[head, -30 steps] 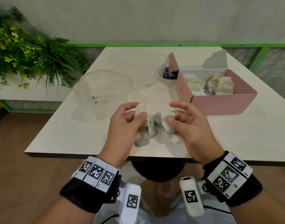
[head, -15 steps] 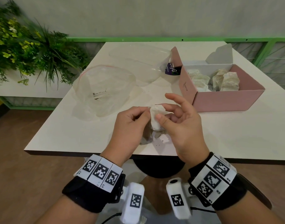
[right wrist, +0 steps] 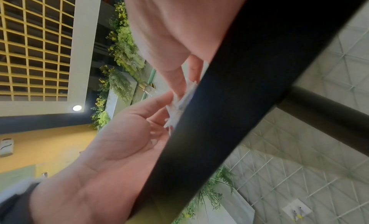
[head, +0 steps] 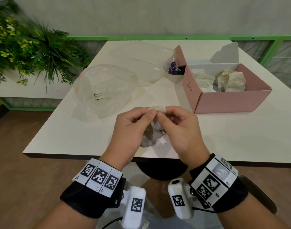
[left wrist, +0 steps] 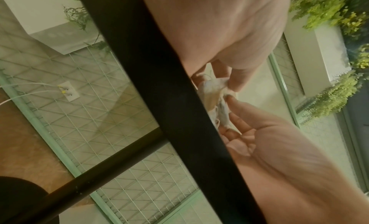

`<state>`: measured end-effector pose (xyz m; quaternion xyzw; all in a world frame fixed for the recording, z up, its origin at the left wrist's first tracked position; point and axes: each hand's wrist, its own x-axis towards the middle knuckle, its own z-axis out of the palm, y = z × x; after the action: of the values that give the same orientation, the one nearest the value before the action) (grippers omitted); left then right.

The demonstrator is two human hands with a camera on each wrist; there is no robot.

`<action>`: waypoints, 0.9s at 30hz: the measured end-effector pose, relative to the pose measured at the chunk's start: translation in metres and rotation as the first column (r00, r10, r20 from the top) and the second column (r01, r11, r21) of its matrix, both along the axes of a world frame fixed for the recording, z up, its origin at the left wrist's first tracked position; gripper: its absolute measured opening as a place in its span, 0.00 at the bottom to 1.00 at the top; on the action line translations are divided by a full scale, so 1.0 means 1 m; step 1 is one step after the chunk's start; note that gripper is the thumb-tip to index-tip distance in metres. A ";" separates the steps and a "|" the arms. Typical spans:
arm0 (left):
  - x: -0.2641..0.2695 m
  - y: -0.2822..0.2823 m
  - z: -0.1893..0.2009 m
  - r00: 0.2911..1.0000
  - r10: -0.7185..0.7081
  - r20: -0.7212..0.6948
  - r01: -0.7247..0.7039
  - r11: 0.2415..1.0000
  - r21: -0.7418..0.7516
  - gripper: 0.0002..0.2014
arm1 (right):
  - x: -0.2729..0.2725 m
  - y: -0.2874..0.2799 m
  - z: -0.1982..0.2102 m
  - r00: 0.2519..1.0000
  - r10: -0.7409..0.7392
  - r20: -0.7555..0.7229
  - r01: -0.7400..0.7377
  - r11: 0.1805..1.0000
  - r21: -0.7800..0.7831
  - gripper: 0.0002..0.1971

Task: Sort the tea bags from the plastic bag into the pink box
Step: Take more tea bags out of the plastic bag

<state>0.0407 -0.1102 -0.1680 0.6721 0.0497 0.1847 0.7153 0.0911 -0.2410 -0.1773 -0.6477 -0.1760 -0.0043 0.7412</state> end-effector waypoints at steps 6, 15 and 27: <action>-0.004 0.004 0.001 0.972 0.229 0.042 -0.229 0.973 -0.027 0.12 | 0.000 -0.012 0.005 0.996 0.028 -0.082 -0.014 0.987 0.161 0.03; -0.010 0.028 0.022 0.900 0.277 -0.337 0.012 0.756 0.654 0.14 | 0.006 -0.019 0.010 0.958 0.109 -0.266 -0.013 0.940 0.340 0.10; -0.005 0.017 0.006 0.953 0.118 -0.278 0.039 0.865 0.500 0.13 | 0.004 -0.024 0.020 0.907 0.173 -0.384 0.003 0.909 0.418 0.06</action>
<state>0.0357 -0.0935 -0.1621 0.8532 0.1221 0.1020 0.4967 0.0955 -0.2650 -0.1570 -0.4559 -0.0394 0.1287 0.8798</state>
